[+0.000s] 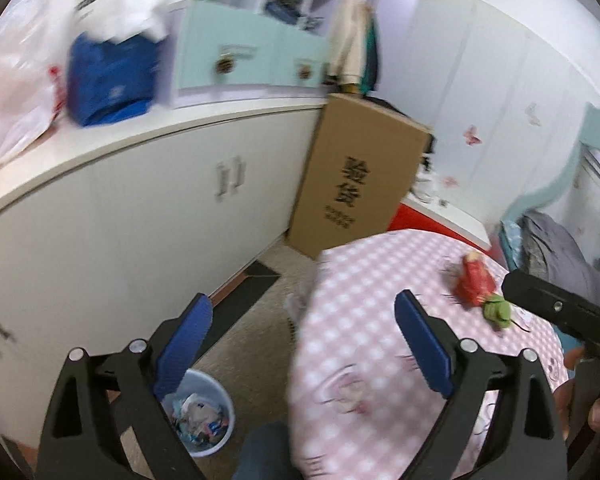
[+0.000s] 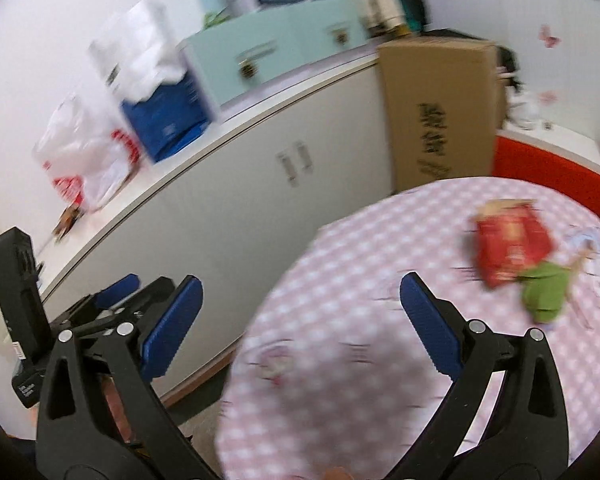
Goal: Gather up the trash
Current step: 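Move both tools back over the pink table, then grasp the red snack bag with the left gripper while the right grasps the green cloth toy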
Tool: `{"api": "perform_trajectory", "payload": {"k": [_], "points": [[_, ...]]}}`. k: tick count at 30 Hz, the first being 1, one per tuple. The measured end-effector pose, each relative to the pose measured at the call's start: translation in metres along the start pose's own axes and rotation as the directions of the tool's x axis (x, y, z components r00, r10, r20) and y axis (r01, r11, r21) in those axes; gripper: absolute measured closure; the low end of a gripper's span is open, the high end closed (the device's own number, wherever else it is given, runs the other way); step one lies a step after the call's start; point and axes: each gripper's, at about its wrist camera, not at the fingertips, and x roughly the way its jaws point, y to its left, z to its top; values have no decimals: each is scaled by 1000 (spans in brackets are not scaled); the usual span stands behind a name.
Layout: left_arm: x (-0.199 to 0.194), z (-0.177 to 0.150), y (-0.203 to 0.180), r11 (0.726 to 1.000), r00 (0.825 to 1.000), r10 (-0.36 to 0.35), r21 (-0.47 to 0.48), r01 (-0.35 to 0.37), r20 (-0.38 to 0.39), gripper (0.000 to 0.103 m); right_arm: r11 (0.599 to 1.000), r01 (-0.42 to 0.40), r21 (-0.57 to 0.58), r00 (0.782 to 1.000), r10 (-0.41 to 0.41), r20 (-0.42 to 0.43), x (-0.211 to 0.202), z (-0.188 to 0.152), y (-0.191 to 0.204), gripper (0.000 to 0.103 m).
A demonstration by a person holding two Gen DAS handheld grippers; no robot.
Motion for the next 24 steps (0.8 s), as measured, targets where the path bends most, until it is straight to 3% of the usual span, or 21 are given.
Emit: {"api": "perform_trajectory", "payload": {"k": [6, 15, 24], "points": [[22, 6, -66, 991, 997, -81, 103, 82, -18, 12, 985, 137, 101, 989, -141, 32, -30, -6, -69, 6], [76, 7, -145, 963, 981, -168, 200, 184, -95, 12, 916, 294, 272, 952, -305, -4, -51, -29, -169, 6], [163, 3, -202, 948, 963, -184, 225, 227, -195, 12, 881, 379, 282, 925, -371, -84, -26, -43, -204, 6]]}}
